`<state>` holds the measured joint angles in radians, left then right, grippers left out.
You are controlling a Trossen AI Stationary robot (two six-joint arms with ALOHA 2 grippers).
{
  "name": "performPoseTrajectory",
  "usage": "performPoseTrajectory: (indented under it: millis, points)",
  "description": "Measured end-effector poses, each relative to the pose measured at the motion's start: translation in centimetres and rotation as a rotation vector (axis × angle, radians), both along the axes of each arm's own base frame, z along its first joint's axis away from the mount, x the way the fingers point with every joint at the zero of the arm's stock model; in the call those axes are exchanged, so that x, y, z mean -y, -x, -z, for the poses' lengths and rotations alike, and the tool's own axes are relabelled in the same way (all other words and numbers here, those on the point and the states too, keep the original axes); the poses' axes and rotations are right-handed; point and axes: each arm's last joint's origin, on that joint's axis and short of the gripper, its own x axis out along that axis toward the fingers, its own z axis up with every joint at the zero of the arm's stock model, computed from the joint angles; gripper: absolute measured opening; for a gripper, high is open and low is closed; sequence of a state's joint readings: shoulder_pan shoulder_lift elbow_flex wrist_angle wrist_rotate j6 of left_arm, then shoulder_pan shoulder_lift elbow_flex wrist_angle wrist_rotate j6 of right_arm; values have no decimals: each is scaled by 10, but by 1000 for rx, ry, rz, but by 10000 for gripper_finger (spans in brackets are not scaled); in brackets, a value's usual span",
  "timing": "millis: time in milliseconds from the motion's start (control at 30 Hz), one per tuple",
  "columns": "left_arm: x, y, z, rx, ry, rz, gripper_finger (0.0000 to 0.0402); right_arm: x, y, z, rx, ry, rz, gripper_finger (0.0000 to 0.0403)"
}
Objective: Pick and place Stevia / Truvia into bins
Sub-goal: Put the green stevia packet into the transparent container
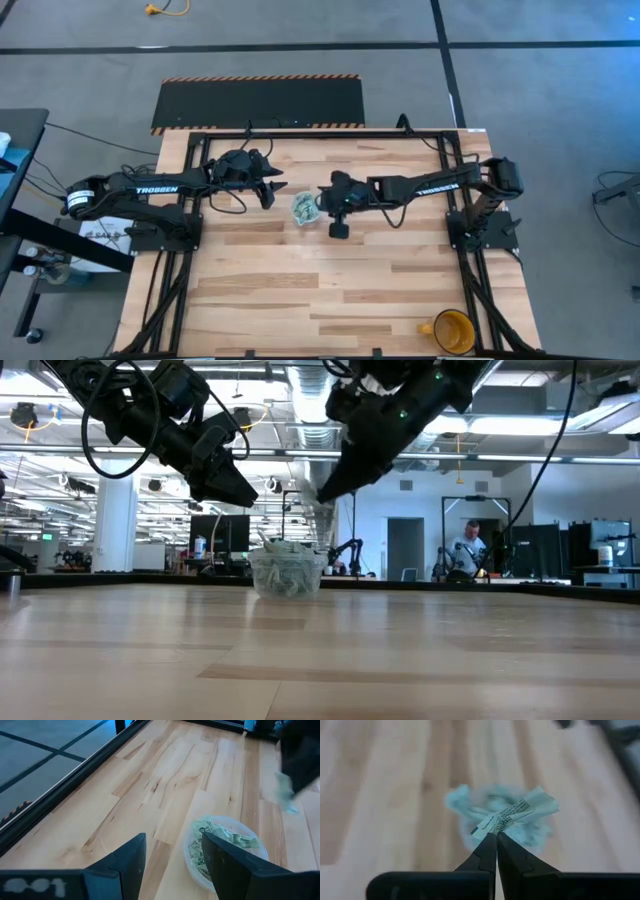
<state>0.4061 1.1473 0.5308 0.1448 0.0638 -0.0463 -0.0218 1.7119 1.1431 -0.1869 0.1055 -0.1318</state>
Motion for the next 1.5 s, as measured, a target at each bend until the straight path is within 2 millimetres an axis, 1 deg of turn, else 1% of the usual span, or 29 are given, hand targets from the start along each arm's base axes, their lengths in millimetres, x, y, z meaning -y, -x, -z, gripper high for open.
performPoseTrajectory:
  millis: [100, 200, 367, 433, 467, 533, 700, 1000, 1100, 1367, 1500]
  points:
    - [0, 0, 0, 0, 0, 0, 183, -2, -2, 3, -2, -49, -53, 0]
    - [0, 0, 0, 0, 0, 0, 183, 0, -4, 11, -28, -58, -51, 0]
    - [0, 0, 0, 1, 1, -1, 183, 8, -6, 13, -53, -108, 20, 0]
    - [0, 0, 0, 1, 1, -1, 183, 13, -8, 18, -66, -123, 49, 0]
    - [0, 0, 0, 1, 2, -1, 183, 15, -6, 20, -86, -134, 67, 0]
    - [0, 0, 0, 3, 3, -2, 183, 18, -10, 22, -69, -151, 92, 0]
    - [0, 0, 0, 2, 7, -4, 183, 21, -13, 37, -113, -171, 123, 0]
    - [0, 0, 0, 2, 8, -4, 183, 21, -14, 35, -104, -171, 121, 0]
    - [0, 0, 0, 3, 8, -5, 183, 23, -14, 37, -110, -173, 127, 9]
    - [0, 0, 0, 3, 9, -5, 183, 23, -18, 37, -66, -171, 119, 57]
    - [0, 0, 0, 1, 9, -5, 183, 23, -18, 41, -90, -170, 119, 68]
